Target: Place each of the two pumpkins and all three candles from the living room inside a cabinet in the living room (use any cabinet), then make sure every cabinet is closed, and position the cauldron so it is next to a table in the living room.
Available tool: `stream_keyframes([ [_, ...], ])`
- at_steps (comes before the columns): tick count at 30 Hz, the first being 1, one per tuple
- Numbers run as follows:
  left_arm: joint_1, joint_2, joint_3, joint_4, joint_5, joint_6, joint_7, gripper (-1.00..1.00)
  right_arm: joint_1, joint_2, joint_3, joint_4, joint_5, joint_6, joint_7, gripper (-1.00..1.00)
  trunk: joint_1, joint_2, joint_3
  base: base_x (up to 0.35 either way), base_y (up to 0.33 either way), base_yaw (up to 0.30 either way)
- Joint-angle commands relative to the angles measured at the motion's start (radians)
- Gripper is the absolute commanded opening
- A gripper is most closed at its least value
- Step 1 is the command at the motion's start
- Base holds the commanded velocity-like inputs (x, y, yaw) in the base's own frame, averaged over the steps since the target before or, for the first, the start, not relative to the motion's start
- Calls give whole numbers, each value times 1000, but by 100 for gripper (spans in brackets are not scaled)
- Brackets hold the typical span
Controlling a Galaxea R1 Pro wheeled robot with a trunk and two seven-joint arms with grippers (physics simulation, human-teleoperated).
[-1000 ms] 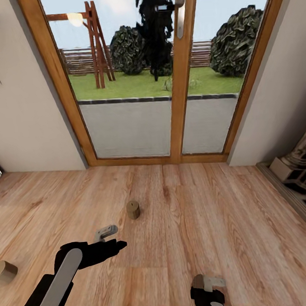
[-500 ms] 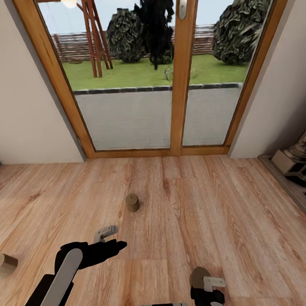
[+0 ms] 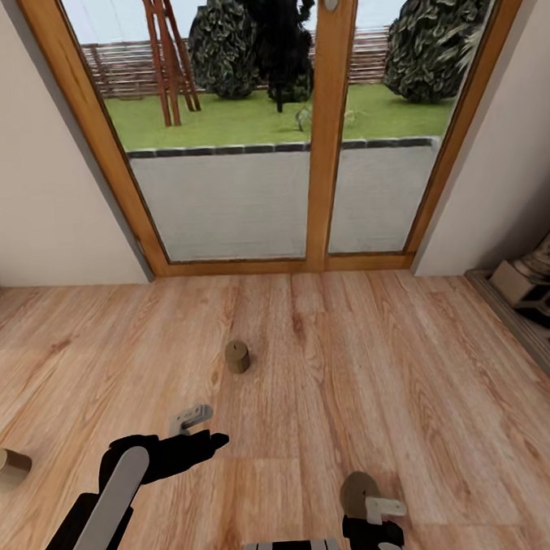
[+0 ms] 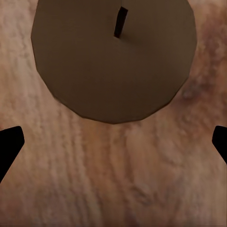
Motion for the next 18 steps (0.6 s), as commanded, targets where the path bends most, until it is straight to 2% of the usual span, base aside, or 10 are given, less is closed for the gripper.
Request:
stream_keyframes([
  [1,-1,1,-2,-1,10,0,10,100,-1,0,9,0,-10,-4,-4,100,0,-1,-5,0,0,0],
  [10,-1,1,-5,0,9,0,11,100,-1,0,9,0,-11,-4,-4,100,0,-1,-5,1,0,0],
  [18,-1,0,-13,6,4,0,11,100,-1,0,8,0,-11,-4,-4,100,0,-1,-5,82,0,0],
])
